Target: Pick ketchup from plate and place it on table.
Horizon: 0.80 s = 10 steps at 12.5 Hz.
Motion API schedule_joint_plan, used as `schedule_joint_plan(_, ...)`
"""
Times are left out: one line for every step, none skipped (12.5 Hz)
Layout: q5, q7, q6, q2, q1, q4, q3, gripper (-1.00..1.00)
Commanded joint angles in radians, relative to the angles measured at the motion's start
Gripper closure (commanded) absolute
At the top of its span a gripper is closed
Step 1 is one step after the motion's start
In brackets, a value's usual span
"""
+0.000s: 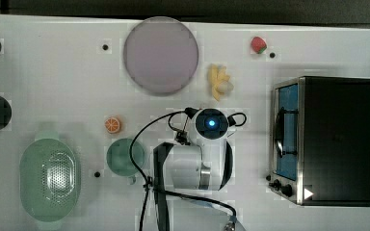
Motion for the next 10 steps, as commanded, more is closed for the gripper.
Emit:
schedule_joint_plan(0.008, -0.015, 0.007, -0.118, 0.008, 0.043, 0.012, -1.00)
schedule_joint_plan(0.008, 0.003, 0.002, -0.155, 0.009, 0.051, 0.013, -1.00)
schedule_joint_plan(0.008, 0.032, -0.010, -0.199, 0.009, 0.062, 0.013, -1.00)
schedule_joint_plan(0.008, 0.075, -0.032, -0.247, 0.009, 0.078, 0.013, -1.00)
schedule_joint_plan(0.008, 0.142, -0.070, -0.294, 0.009, 0.101, 0.012, -1.00)
schedule_joint_plan(0.008, 0.227, -0.136, -0.337, 0.009, 0.130, 0.012, -1.00)
schedule_joint_plan(0.008, 0.311, -0.228, -0.373, 0.009, 0.164, 0.012, -1.00)
schedule_joint_plan(0.008, 0.388, -0.327, -0.405, 0.009, 0.205, 0.014, -1.00)
schedule_joint_plan(0.008, 0.436, -0.434, -0.430, 0.009, 0.252, 0.015, -1.00)
schedule_joint_plan(0.008, 0.455, -0.538, -0.450, 0.009, 0.306, 0.017, -1.00)
